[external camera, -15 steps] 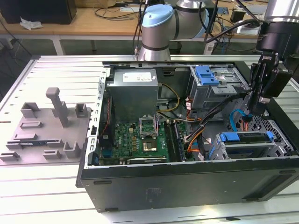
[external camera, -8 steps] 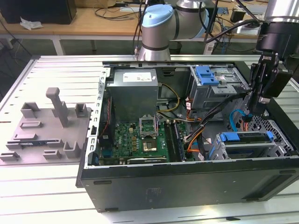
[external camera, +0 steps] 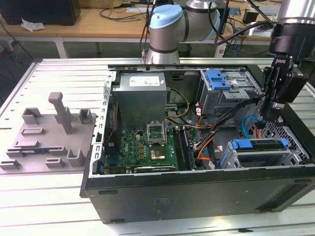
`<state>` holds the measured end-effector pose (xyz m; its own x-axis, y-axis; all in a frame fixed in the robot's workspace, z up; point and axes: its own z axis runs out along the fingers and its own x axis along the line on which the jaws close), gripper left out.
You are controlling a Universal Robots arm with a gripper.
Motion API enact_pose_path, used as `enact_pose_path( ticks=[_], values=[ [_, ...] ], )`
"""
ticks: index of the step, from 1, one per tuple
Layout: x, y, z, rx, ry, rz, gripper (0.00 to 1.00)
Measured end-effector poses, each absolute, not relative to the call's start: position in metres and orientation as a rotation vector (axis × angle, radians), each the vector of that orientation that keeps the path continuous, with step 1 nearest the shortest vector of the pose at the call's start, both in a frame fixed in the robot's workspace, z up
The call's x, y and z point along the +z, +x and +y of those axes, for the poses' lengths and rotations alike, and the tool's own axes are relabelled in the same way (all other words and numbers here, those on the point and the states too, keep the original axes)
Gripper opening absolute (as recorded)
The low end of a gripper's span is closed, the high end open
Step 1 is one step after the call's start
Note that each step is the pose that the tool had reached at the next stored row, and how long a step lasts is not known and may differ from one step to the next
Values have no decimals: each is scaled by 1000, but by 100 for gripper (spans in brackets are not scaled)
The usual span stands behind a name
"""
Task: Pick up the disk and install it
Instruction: 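Insert the first disk wire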
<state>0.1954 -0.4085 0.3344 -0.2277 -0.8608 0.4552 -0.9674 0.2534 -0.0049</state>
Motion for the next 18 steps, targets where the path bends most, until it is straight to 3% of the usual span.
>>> enact_pose_path(
  ticks=[18],
  values=[
    [334, 194, -408, 403, 1662, -2177, 41]
  ],
)
